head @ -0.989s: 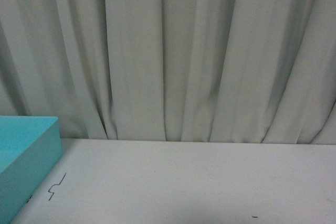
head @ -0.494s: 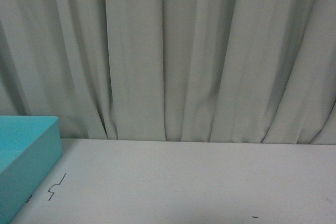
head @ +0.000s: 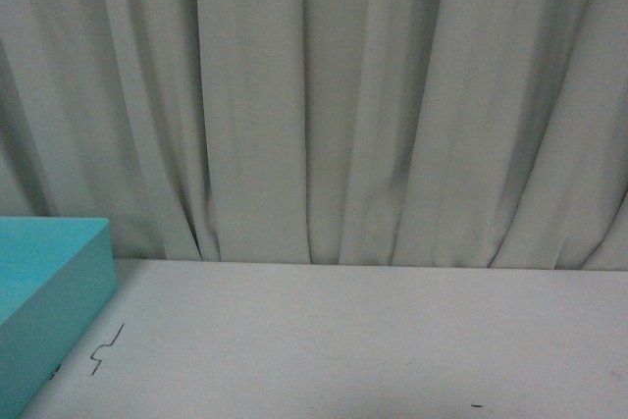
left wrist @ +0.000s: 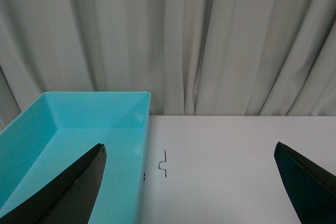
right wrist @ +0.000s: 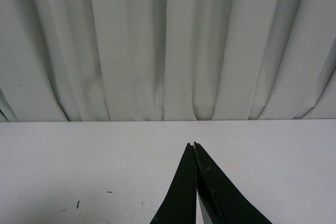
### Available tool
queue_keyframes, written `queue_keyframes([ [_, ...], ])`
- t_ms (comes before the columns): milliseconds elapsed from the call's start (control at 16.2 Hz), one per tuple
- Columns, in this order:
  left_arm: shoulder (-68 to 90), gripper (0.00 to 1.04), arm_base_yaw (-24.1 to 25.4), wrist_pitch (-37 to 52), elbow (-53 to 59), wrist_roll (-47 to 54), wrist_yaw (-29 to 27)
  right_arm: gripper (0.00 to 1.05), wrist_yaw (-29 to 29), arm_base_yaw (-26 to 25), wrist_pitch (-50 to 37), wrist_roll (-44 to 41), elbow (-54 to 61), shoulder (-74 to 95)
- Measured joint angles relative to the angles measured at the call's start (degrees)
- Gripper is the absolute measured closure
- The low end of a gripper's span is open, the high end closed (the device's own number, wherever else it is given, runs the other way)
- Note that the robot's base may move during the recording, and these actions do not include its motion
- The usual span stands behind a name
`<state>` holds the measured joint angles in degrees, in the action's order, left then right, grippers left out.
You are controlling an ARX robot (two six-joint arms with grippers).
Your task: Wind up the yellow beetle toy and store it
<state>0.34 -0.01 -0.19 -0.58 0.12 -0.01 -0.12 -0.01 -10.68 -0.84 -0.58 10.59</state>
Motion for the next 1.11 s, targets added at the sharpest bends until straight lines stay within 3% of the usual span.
queue_keyframes([
  [62,0.0,0.07,0.0,0.0,0.0,0.0,0.0,1.03,0.0,0.0,0.63,0.0,0.0,-0.72],
  [185,0.0,0.07,0.0,0.0,0.0,-0.02,-0.07,1.03,0.04,0.0,11.23,0.0,-0.04,-8.66],
  [433,0.0,0.07,0.0,0.0,0.0,0.0,-0.04,1.03,0.13,0.0,10.86,0.0,-0.04,-10.45],
  [618,0.0,0.07,0.0,0.0,0.0,0.0,-0.02,0.81,0.13,0.0,10.88,0.0,-0.04,-10.45],
  [989,0.0,0.07,0.0,0.0,0.0,-0.02,-0.02,0.13,0.13,0.0,10.88,0.0,-0.04,-10.45],
  [1051,0.0,0.07,0.0,0.0,0.0,0.0,-0.02,0.04,0.13,0.0,10.88,0.0,-0.04,-10.45],
  [1112,0.0,0.07,0.0,0.0,0.0,0.0,-0.02,0.07,0.13,0.0,10.88,0.0,-0.04,-10.45],
])
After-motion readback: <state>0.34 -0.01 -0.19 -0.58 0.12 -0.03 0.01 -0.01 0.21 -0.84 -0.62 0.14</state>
